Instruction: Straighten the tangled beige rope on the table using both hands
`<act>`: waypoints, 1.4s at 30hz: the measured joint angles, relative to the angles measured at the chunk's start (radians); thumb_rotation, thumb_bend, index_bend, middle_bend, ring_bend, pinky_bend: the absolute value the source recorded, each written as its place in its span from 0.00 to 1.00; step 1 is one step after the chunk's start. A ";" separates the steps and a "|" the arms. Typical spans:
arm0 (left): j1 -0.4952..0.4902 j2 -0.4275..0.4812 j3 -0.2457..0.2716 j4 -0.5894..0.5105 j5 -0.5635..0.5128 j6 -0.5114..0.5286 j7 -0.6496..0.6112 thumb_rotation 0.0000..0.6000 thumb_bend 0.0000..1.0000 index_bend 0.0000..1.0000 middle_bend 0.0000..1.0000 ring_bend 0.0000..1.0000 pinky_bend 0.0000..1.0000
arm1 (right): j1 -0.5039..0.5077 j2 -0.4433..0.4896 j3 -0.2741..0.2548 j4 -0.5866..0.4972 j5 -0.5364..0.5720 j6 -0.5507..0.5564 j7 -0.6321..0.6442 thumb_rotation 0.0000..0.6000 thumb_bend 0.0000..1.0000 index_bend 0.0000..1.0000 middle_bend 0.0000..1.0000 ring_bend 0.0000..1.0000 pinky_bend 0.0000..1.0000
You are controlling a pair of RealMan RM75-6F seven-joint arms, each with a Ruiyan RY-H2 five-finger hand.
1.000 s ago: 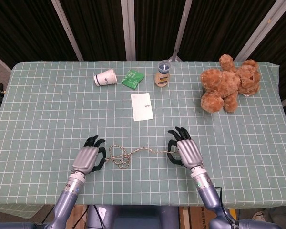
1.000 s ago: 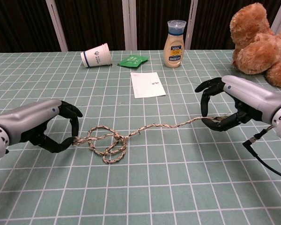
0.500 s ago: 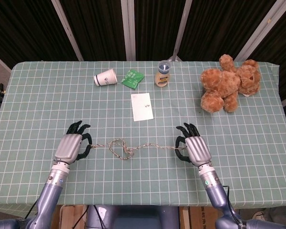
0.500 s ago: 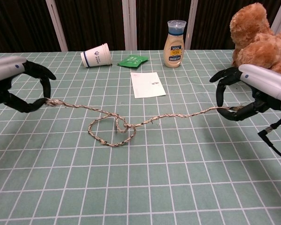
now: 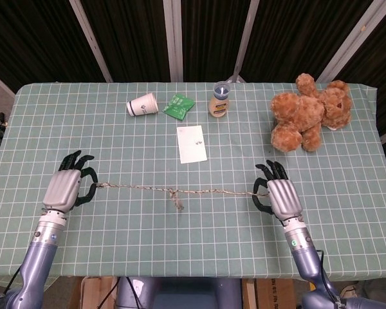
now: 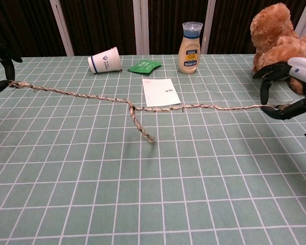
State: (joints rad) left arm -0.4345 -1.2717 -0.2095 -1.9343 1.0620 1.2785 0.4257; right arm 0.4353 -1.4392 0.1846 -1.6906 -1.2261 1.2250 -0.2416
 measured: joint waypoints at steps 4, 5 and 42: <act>0.013 0.039 0.003 0.005 0.014 0.000 -0.038 1.00 0.61 0.58 0.16 0.00 0.00 | -0.012 0.027 0.004 0.008 0.008 0.005 0.019 1.00 0.45 0.64 0.20 0.00 0.00; 0.017 0.047 0.004 0.007 0.017 0.001 -0.047 1.00 0.61 0.58 0.16 0.00 0.00 | -0.016 0.035 0.005 0.011 0.011 0.007 0.026 1.00 0.45 0.64 0.20 0.00 0.00; 0.094 0.130 0.044 0.108 0.050 0.004 -0.233 1.00 0.61 0.59 0.17 0.00 0.00 | -0.106 0.133 0.018 0.151 0.085 0.018 0.165 1.00 0.45 0.64 0.20 0.00 0.00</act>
State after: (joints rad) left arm -0.3405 -1.1421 -0.1658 -1.8264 1.1117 1.2825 0.1922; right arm 0.3296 -1.3058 0.2023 -1.5399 -1.1407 1.2435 -0.0771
